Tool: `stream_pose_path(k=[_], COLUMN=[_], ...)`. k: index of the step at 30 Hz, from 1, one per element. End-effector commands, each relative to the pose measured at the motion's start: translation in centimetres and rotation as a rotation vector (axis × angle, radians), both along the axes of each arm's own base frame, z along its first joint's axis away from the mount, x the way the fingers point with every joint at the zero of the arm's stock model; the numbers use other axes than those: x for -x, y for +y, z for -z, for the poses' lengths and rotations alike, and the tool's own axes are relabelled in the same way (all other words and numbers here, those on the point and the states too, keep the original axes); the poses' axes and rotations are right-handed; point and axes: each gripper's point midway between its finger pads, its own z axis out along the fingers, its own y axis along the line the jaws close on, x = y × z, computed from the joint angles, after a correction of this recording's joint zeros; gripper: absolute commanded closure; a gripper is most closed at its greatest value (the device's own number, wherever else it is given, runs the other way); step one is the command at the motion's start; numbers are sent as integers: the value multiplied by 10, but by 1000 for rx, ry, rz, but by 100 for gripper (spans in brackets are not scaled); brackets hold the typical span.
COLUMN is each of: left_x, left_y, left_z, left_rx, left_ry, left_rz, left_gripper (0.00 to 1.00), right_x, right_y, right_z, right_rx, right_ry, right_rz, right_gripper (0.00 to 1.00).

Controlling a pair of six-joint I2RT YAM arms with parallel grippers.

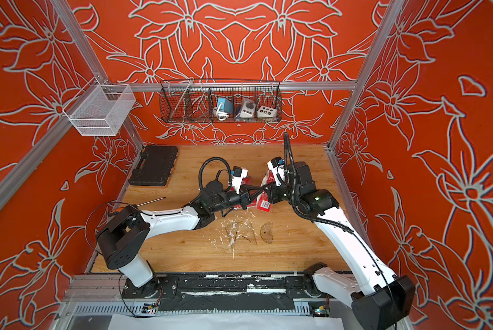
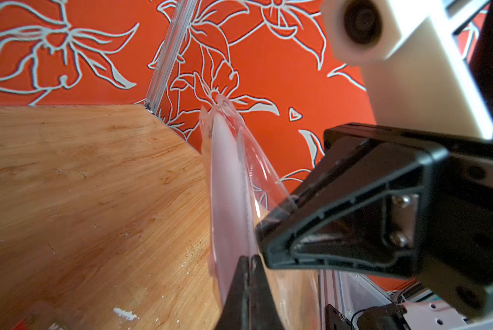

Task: Open the ruler set and take out the ruler
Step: Take out the ruler from the ruler set bag, then place the ruler at the center of the board.

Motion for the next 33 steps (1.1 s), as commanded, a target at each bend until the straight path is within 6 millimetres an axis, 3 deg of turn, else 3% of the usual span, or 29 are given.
stream_pose_path(k=[1, 7, 14, 19, 23, 27, 33], left_x=[10, -1, -25, -39, -42, -38, -10], left_y=[1, 8, 35, 50, 67, 103, 163], left_z=[-13, -27, -53, -71, -74, -52, 41], left_rx=[9, 42, 120, 139, 114, 37, -91], left_ry=[-45, -42, -14, 0, 32, 131, 364], left_rz=[3, -57, -140, -134, -119, -90, -135], left_gripper=[100, 100, 100, 100, 100, 100, 100], right_x=[-12, -6, 7, 9, 5, -2, -6], right_y=[-2, -6, 2, -8, -20, -46, -86], right_z=[-15, -9, 11, 26, 35, 45, 63], right_rx=[-20, 7, 32, 103, 183, 285, 435], right_ry=[-86, -83, -44, -18, 6, 63, 162], right_rz=[24, 12, -93, -74, -33, 43, 149], right_gripper=[100, 100, 100, 100, 100, 100, 100])
